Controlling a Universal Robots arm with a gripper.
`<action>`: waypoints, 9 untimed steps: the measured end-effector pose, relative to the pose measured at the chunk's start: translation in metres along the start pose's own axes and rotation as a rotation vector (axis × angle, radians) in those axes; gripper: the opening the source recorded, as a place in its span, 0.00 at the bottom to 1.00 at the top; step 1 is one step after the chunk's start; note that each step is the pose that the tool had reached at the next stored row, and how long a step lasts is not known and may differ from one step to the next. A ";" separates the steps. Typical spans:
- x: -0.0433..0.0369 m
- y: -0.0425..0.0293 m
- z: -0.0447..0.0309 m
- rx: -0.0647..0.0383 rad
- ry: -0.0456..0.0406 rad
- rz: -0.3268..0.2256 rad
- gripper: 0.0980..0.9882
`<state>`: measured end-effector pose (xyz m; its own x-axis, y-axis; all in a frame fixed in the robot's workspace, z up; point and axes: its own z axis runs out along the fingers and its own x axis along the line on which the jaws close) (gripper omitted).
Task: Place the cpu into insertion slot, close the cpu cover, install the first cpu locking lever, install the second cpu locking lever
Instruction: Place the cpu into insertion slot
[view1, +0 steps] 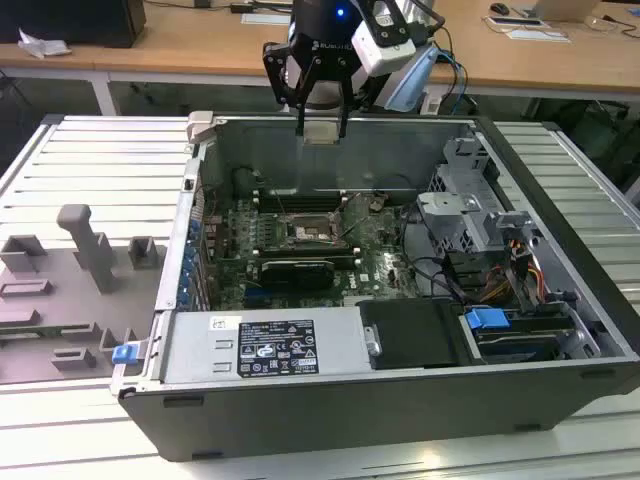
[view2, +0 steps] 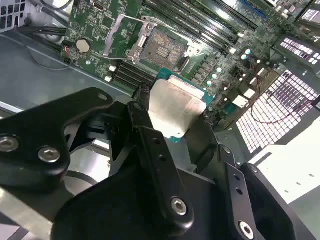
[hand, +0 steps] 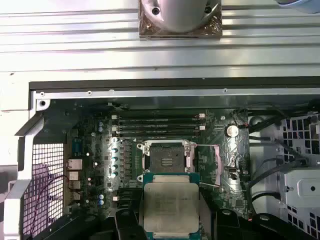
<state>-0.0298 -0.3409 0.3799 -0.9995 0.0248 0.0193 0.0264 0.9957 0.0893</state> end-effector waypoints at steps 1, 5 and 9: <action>-0.0001 -0.0013 -0.0001 0.000 0.0000 0.000 0.49; -0.0001 -0.0054 -0.0005 0.000 0.0000 0.000 0.49; -0.0002 -0.0067 -0.0006 0.000 0.0001 0.000 0.49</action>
<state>-0.0298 -0.3476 0.3800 -0.9995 0.0249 0.0194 0.0265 0.9957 0.0892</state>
